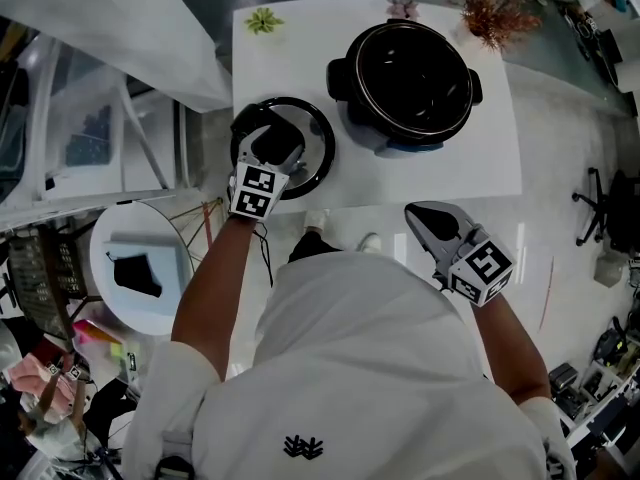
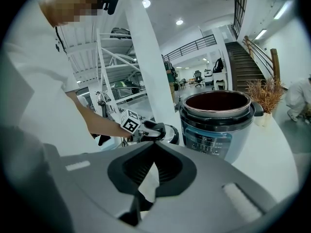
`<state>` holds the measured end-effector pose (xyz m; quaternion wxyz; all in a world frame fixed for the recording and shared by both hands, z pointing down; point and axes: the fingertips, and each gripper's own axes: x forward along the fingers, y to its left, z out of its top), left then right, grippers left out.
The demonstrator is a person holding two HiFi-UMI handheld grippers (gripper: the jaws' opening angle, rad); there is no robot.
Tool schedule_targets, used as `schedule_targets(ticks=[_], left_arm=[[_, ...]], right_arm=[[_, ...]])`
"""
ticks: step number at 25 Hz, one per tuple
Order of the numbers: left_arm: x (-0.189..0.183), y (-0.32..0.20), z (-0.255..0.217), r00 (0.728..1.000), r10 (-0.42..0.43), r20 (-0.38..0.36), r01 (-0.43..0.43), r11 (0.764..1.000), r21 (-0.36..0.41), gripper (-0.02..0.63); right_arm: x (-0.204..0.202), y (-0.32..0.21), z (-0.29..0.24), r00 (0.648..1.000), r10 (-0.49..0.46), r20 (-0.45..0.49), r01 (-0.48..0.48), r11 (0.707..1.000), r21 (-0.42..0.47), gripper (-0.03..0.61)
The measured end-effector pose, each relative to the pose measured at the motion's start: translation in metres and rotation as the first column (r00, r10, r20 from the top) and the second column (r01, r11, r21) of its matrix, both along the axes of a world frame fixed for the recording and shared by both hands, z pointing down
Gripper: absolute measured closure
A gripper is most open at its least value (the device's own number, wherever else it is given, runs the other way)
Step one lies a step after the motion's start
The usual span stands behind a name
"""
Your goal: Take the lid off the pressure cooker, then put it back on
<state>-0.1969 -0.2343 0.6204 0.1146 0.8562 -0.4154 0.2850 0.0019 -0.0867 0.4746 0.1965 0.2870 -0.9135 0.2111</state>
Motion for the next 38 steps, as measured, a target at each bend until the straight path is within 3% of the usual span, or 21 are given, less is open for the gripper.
schedule_targets(ticks=[20, 29, 38], left_arm=[[-0.005, -0.001, -0.008, 1.000, 0.002, -0.002, -0.002, 1.000, -0.016, 0.328], [-0.018, 0.006, -0.055, 0.995, 0.090, 0.039, -0.091, 0.996, 0.018, 0.328], [-0.033, 0.000, -0.140, 0.986, 0.168, 0.009, -0.168, 0.985, 0.049, 0.328]], right_arm=[[0.004, 0.001, -0.003, 1.000, 0.007, 0.000, -0.007, 1.000, 0.012, 0.565], [0.006, 0.003, -0.006, 1.000, 0.001, 0.022, -0.002, 1.000, 0.030, 0.565], [0.014, 0.005, -0.007, 0.999, 0.008, 0.052, -0.010, 0.999, 0.043, 0.565]])
